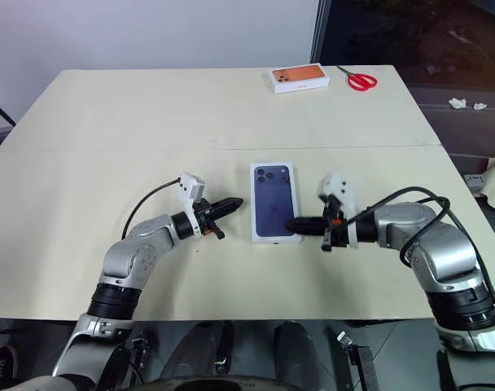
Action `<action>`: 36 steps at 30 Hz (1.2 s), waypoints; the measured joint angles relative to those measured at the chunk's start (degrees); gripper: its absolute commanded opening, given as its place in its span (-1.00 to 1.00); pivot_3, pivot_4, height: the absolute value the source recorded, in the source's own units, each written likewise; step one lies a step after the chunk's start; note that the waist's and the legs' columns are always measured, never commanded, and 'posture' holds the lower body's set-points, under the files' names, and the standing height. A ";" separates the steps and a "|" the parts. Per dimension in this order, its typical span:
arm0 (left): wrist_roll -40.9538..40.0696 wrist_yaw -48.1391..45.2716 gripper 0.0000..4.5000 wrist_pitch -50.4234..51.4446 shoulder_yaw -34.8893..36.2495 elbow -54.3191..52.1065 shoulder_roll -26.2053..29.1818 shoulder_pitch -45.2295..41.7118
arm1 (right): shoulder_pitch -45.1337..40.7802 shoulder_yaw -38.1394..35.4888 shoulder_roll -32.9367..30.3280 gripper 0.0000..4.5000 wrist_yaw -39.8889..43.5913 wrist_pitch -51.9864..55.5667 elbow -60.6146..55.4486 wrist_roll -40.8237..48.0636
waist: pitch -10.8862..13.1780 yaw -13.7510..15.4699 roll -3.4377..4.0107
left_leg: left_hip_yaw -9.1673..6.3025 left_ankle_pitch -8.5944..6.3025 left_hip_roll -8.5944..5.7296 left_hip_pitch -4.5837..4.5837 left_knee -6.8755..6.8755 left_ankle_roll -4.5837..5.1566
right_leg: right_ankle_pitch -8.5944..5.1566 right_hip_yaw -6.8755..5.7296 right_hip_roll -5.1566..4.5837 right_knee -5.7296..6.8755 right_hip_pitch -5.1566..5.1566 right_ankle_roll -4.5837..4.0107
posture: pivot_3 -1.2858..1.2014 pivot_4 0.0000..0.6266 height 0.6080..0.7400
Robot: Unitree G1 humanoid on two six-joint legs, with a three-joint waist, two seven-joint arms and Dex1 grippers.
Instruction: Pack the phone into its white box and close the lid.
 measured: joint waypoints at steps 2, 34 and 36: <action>0.01 0.07 -1.00 0.00 0.01 0.00 0.11 -0.02 | 1.08 4.25 -0.57 -0.98 0.27 -2.94 0.20 -3.49 | 0.00 0.05 0.00 | 0.00 0.00 -0.01 0.00 0.01 0.00 | 0.00 0.00 -0.01 0.00 0.00 0.00 | 0.03 -0.52 1.00; -1.42 1.54 -1.00 2.14 0.17 -2.27 -0.98 -1.23 | -11.95 -3.45 8.42 -0.98 -4.53 1.37 7.86 3.07 | 0.01 0.03 -0.02 | -0.04 0.01 0.00 0.01 0.02 -0.02 | 0.00 -0.01 -0.01 0.04 -0.01 0.00 | 0.03 -0.52 1.00; -2.04 1.81 -1.00 2.31 0.16 -2.41 -1.69 -3.65 | -14.81 -5.14 10.47 -0.98 -7.47 0.94 9.45 3.18 | -0.01 0.24 -0.08 | -0.04 0.01 -0.01 0.01 0.03 -0.02 | 0.00 -0.02 -0.01 0.03 0.01 0.00 | 0.03 -0.52 1.00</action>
